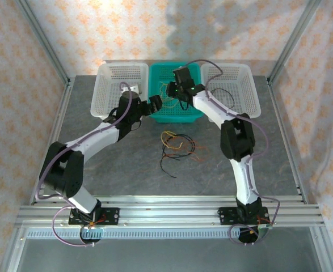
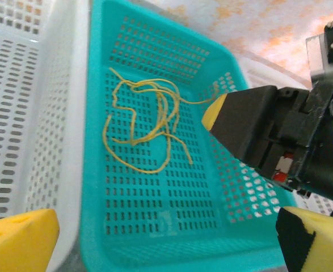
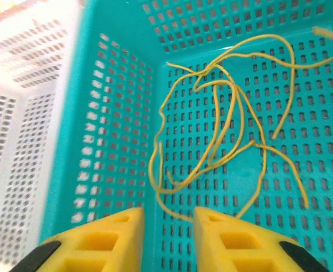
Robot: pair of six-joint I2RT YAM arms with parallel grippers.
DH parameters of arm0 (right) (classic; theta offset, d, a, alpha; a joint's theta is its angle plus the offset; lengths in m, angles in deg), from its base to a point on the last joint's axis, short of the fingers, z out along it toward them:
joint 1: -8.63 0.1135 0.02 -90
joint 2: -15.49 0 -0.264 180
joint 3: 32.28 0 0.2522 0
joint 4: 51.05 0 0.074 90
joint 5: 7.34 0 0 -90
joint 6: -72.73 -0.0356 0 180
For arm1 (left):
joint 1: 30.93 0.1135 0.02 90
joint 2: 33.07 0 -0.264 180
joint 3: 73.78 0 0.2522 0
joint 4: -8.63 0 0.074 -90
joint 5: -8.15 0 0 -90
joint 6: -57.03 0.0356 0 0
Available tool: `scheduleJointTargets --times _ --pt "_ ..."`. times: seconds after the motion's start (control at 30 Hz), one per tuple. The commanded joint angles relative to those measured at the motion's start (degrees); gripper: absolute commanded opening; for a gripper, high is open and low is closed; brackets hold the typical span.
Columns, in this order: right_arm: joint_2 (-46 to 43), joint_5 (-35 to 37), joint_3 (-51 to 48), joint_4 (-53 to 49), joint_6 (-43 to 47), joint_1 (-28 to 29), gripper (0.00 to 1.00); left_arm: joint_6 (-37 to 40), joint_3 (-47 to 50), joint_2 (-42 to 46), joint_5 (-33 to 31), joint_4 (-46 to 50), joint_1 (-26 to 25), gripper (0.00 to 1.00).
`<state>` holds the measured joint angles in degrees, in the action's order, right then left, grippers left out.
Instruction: Untangle the cables
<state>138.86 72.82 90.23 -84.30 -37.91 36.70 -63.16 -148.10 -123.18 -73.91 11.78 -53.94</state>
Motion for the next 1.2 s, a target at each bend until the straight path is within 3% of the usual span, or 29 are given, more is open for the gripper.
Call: scheduleJointTargets --times 0.0,0.3,0.43,0.6,0.83,1.17 --pt "-9.93 -0.15 -7.26 3.90 1.98 0.48 0.28 2.50 2.33 3.42 -2.63 2.00 -2.08 0.99" --pt "-29.26 3.54 -34.16 11.44 2.04 4.04 0.24 -0.04 10.84 9.15 -5.51 3.34 -7.53 0.91" --pt "-34.68 4.55 -42.40 13.31 0.88 6.02 0.23 -2.49 14.33 10.77 -4.82 2.07 -8.79 0.80" --pt "-38.71 5.85 -49.38 14.48 -3.50 9.09 0.21 -6.55 19.53 11.39 -4.57 -0.82 -10.99 0.79" --pt "-36.33 10.31 -50.83 11.71 -9.68 15.71 0.21 -13.69 28.88 16.32 -6.27 -7.41 -13.22 0.80" --pt "-26.64 14.12 -42.88 7.39 -11.96 22.03 0.20 -18.50 39.08 26.94 -8.54 -8.46 -13.43 0.80"
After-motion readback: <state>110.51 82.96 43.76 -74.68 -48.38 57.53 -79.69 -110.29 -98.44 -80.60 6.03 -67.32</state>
